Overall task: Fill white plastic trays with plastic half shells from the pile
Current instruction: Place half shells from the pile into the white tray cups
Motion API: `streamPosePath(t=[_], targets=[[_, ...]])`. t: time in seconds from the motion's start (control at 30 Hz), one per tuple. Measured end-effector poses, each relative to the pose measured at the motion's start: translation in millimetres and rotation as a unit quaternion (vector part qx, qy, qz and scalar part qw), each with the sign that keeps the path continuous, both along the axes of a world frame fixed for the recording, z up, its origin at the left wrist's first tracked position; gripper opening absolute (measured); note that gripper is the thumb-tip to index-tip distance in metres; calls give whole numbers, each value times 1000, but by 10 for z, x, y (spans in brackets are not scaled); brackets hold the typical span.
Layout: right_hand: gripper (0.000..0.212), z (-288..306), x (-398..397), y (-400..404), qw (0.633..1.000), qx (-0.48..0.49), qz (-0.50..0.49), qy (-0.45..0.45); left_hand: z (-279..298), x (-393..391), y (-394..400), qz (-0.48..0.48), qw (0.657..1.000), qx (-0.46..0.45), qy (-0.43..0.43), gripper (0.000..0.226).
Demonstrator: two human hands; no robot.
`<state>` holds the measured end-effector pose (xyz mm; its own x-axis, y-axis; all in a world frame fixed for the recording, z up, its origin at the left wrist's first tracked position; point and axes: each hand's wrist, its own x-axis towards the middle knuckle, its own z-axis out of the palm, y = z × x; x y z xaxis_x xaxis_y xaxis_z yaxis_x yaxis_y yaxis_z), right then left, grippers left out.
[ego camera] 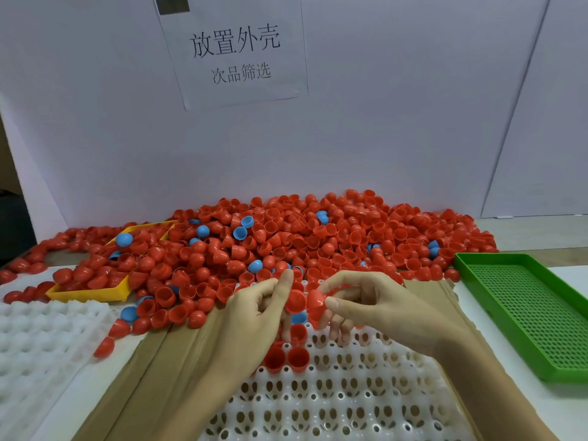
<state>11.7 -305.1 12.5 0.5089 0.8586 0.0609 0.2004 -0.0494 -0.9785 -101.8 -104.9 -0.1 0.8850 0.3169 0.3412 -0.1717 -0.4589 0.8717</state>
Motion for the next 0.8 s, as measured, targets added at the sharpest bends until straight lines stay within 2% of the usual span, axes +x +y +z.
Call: streamPosePath(t=[0.13, 0.2, 0.23, 0.3, 0.37, 0.43, 0.53, 0.6, 0.7, 0.8], targets=[[25, -18, -8, 31, 999, -2, 4, 31, 41, 3, -44, -2, 998, -50, -32, 28], [28, -33, 8, 32, 998, 17, -6, 65, 50, 1, -50, -34, 994, -91, -56, 33], [29, -33, 13, 31, 996, 28, -10, 84, 48, 0, -44, -44, 993, -79, -71, 32], [30, -25, 7, 34, 993, 44, -7, 114, 30, -4, -33, -32, 995, 23, -96, 23], [32, -20, -7, 39, 991, 41, 7, 127, 8, -4, -33, -16, 990, 92, -101, 28], [35, -13, -21, 44, 990, 31, 20, 136, -7, -14, -30, -24, 991, 83, -98, 28], [37, -4, -27, 44, 990, 20, 28, 134, 5, -20, -9, -58, 994, 27, -87, 11], [37, -8, -21, 39, 990, 12, 36, 133, 20, -28, -4, -66, 996, 12, -66, 16], [39, -21, -1, 35, 991, -6, 44, 125, 37, -34, -21, -59, 997, 6, -39, 22], [37, -34, 12, 24, 991, -28, 56, 115, 42, -32, -15, -49, 998, 31, -33, 10]])
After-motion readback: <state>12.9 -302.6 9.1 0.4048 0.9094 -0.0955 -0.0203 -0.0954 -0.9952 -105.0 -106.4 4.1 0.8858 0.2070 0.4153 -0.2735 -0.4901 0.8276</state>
